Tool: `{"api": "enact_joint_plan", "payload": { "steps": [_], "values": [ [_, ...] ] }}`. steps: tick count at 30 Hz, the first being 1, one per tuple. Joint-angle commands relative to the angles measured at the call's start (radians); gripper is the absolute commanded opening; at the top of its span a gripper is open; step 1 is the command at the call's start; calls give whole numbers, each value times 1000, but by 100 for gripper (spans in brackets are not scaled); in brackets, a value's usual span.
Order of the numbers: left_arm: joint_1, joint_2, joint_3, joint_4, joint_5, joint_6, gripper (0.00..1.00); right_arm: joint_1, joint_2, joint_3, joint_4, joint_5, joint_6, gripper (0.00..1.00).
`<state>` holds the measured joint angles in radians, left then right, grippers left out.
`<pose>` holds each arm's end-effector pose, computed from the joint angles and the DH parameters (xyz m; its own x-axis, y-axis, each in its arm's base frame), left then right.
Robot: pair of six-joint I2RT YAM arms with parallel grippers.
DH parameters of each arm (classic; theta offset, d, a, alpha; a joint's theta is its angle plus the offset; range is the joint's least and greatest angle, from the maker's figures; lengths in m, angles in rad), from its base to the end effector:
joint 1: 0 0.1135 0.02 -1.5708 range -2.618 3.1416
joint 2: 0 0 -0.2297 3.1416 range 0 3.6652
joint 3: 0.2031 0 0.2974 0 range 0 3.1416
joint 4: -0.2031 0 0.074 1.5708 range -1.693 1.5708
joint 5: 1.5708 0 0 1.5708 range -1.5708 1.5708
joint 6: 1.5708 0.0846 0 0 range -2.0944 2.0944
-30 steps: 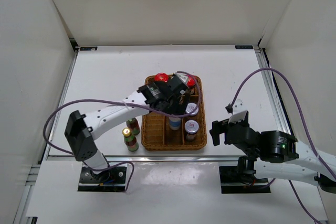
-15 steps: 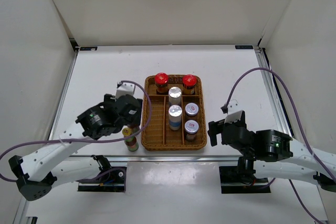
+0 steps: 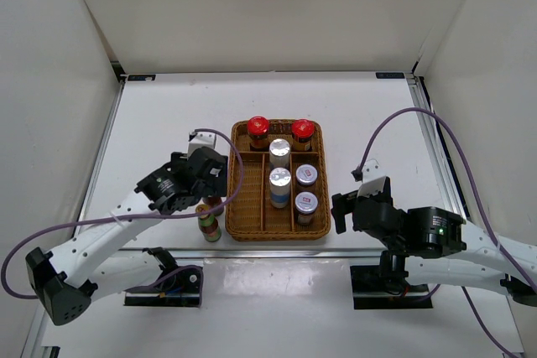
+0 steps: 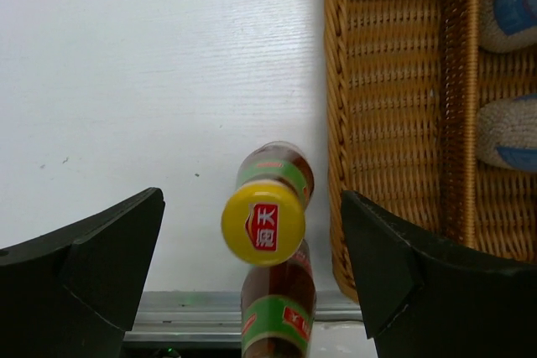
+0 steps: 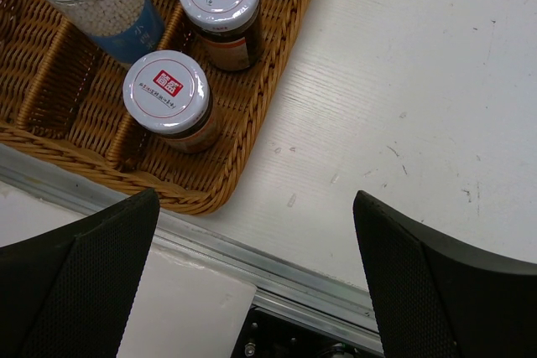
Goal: Organize the condiment bottles
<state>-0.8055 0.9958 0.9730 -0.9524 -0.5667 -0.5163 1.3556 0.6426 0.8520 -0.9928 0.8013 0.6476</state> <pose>0.2193 -0.1627 0.2393 -0.6961 0.1234 -0.7073 0.0646 0.9919 0.1095 0.1027 0.1851 0.2766 -0.4647 -0.1603 -0.8709 -0.3645 0.9309 0.0232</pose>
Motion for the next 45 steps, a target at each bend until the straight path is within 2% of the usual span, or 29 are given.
{"api": "enact_joint_plan", "payload": {
  "steps": [1, 6, 11, 19, 24, 29, 32, 33, 35, 36, 37, 45],
  "values": [
    [25, -5, 3, 93, 66, 35, 96, 7, 2, -14, 23, 21, 9, 99],
    [34, 17, -8, 129, 76, 25, 93, 7, 2, -14, 23, 21, 9, 99],
    [34, 47, -8, 138, 85, 25, 83, 7, 2, -14, 23, 12, 0, 99],
    [43, 46, -7, 107, 67, 16, 78, 7, 2, -14, 23, 12, 0, 99],
    [52, 27, 3, 89, 48, 16, 59, 7, 2, -14, 32, 12, 0, 99],
    [52, 27, 27, 76, 30, 7, 54, 7, 2, -14, 33, 12, 0, 99],
    [52, 40, 56, 55, 21, 7, 39, 7, 2, -14, 33, 12, 0, 99],
    [52, 52, 85, 55, 5, 7, 32, 7, 2, -14, 33, 12, 0, 99],
    [52, 64, 119, 55, -24, 16, 24, 7, 2, -14, 33, 12, 0, 99],
    [52, 78, 160, 55, -36, 25, 15, 7, -7, -14, 33, 12, 0, 99],
    [52, 89, 180, 55, -48, 25, 11, 7, -8, -14, 33, 12, 0, 99],
    [52, 159, 369, 64, -99, 110, 11, 7, -8, -14, 33, 12, 0, 99]
  ]
}}
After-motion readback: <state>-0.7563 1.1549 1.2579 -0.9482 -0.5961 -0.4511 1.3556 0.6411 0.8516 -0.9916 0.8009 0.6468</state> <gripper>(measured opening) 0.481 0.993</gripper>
